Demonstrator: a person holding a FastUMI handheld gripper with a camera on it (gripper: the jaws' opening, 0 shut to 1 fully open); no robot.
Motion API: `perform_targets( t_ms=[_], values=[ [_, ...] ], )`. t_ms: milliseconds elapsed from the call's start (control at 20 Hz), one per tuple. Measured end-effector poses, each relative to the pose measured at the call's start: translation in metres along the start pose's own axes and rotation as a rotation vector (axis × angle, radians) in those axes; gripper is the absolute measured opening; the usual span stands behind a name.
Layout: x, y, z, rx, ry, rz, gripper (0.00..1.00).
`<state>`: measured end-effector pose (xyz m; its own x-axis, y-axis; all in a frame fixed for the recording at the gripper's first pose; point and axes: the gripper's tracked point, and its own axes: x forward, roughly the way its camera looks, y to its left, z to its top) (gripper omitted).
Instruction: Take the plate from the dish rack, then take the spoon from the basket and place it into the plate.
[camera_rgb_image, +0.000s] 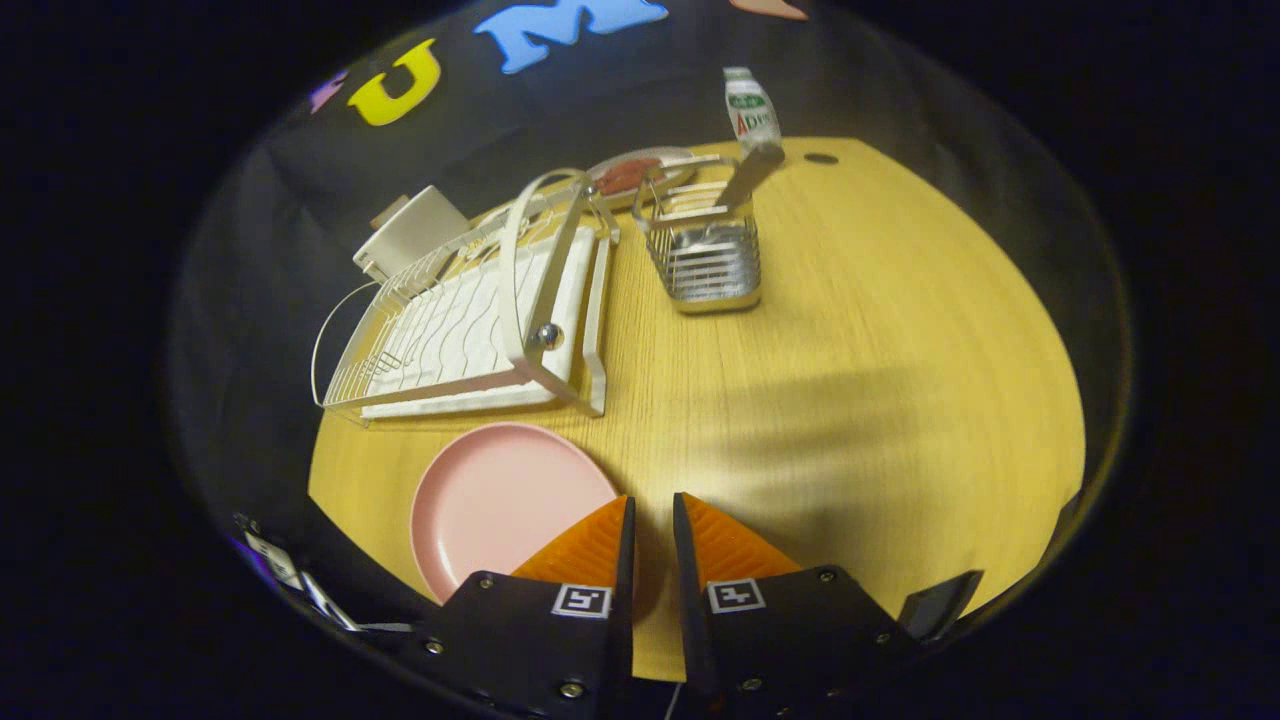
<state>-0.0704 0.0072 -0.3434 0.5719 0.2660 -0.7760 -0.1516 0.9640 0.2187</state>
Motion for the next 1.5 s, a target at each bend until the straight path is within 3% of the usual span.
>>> perform_targets(
  t_ms=[300,400,700,1500],
  values=[
    [-0.031,-0.017,0.061,-0.158,-0.431,-0.074,0.21],
    [-0.034,-0.028,0.075,-0.197,-0.514,-0.108,0.21],
    [-0.011,-0.06,0.108,-0.179,-0.583,-0.139,0.21],
    [0.04,-0.051,0.185,-0.135,-0.703,-0.031,0.21]
  ],
)
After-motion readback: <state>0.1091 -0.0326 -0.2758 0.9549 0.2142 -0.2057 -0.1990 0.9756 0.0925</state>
